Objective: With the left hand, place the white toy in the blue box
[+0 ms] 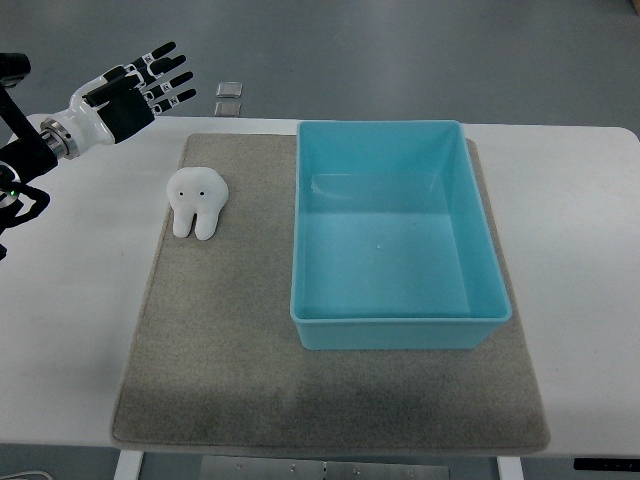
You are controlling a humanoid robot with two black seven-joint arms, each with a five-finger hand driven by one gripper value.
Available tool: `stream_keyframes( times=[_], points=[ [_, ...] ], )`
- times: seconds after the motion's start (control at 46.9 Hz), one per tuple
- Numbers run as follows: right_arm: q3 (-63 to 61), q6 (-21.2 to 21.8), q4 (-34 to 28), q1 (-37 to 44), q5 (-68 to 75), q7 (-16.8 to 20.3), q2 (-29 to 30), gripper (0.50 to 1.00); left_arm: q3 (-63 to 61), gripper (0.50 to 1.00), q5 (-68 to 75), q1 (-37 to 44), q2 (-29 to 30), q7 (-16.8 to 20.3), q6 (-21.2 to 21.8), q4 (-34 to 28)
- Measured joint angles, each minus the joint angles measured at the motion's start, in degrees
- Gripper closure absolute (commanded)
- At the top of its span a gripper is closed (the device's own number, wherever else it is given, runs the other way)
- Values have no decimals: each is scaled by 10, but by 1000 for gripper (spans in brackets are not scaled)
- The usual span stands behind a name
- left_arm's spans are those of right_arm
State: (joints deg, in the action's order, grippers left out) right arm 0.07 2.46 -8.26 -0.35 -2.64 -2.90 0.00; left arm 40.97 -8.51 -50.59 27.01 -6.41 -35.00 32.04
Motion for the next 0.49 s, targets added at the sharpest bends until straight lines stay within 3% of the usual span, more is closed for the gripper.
stream_keyframes(
  times=[0.491],
  points=[
    [0,0,0,0,0,0,0,564,-6,500,5,-16,3,0,0,5]
  ],
)
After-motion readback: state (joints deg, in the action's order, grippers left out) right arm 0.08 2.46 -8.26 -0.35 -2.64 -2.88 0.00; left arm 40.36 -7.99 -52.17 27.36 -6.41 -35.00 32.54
